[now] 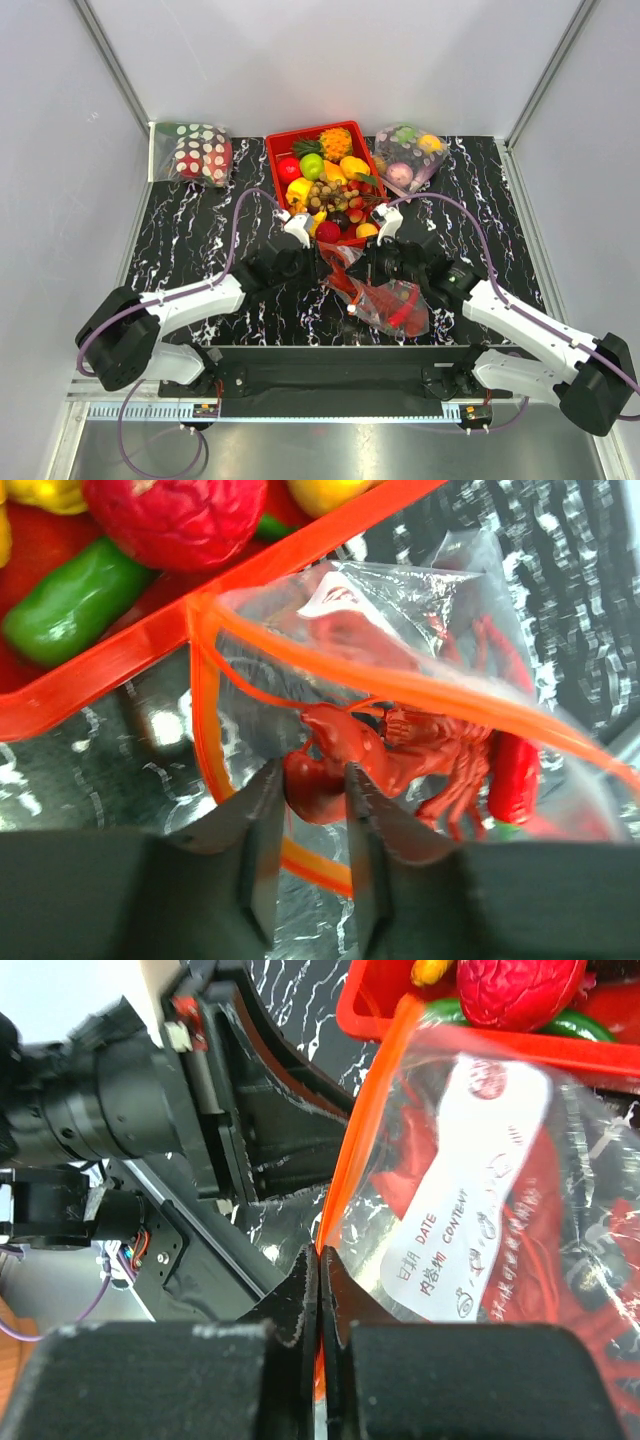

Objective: Open the zip-top bag and remove the fake food

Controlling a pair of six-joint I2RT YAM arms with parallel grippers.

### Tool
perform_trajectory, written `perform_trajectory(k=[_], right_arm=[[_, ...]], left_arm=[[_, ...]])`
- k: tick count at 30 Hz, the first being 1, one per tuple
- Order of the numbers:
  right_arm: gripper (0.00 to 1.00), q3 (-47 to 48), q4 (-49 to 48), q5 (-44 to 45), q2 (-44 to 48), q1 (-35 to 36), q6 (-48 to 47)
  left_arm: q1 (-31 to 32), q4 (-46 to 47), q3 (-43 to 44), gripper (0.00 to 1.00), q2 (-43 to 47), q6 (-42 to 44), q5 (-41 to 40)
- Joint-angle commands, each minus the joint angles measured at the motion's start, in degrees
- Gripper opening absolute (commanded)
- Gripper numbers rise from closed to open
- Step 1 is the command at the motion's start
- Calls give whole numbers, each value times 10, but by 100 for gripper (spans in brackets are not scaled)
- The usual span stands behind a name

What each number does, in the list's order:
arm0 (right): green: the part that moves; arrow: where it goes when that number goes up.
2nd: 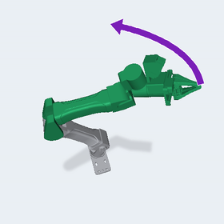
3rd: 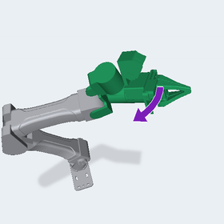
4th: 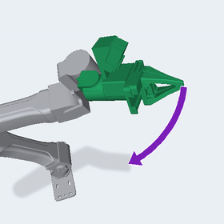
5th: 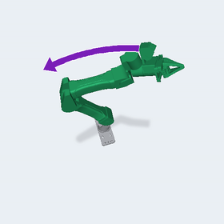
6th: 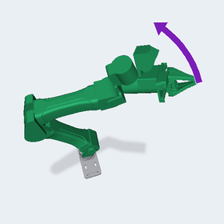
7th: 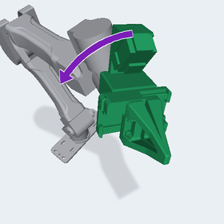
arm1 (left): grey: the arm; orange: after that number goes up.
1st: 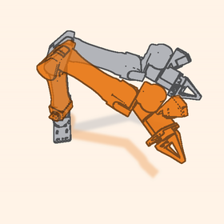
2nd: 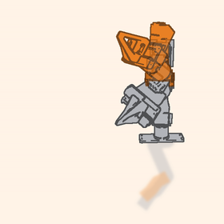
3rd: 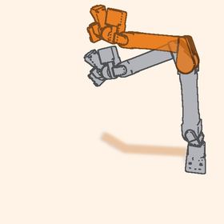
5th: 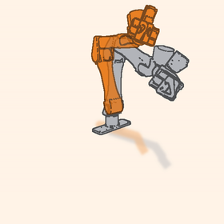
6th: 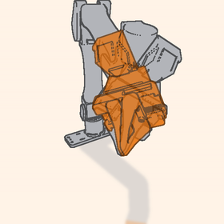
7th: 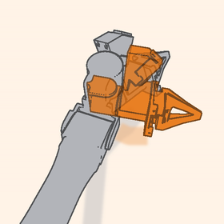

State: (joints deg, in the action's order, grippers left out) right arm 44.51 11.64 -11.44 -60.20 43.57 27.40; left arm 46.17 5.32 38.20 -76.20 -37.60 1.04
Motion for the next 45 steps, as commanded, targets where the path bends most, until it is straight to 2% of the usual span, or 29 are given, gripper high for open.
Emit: perform_trajectory(k=[1,5,8,17,26,32,35,36,39,40,43,45], right_arm=[[0,0,-51,-5,9,8,8],[0,-7,-45,5,6,8,2],[0,-14,-40,32,11,8,1],[0,-15,10,143,15,8,1],[0,-7,38,174,20,8,-7],[0,-6,51,182,39,8,-7],[21,8,69,205,39,8,4],[34,12,79,210,40,8,4],[50,24,102,240,52,7,1],[60,32,107,243,56,7,2],[77,50,114,248,72,6,4],[81,54,120,274,70,6,0]], left_arm=[[2,55,-4,20,-13,3,22],[2,70,-10,6,-18,0,33],[2,68,-16,0,-9,2,34],[-3,36,-43,0,67,29,20],[-22,-12,-66,0,136,53,-8],[-34,-17,-72,0,137,61,-17],[-34,-13,-73,0,124,60,-13],[-35,-13,-73,0,121,61,-13],[-35,-15,-73,0,124,64,-17],[-35,-19,-73,0,127,68,-20],[-39,-25,-80,0,134,69,-29],[-41,-22,-88,0,135,69,-26]])
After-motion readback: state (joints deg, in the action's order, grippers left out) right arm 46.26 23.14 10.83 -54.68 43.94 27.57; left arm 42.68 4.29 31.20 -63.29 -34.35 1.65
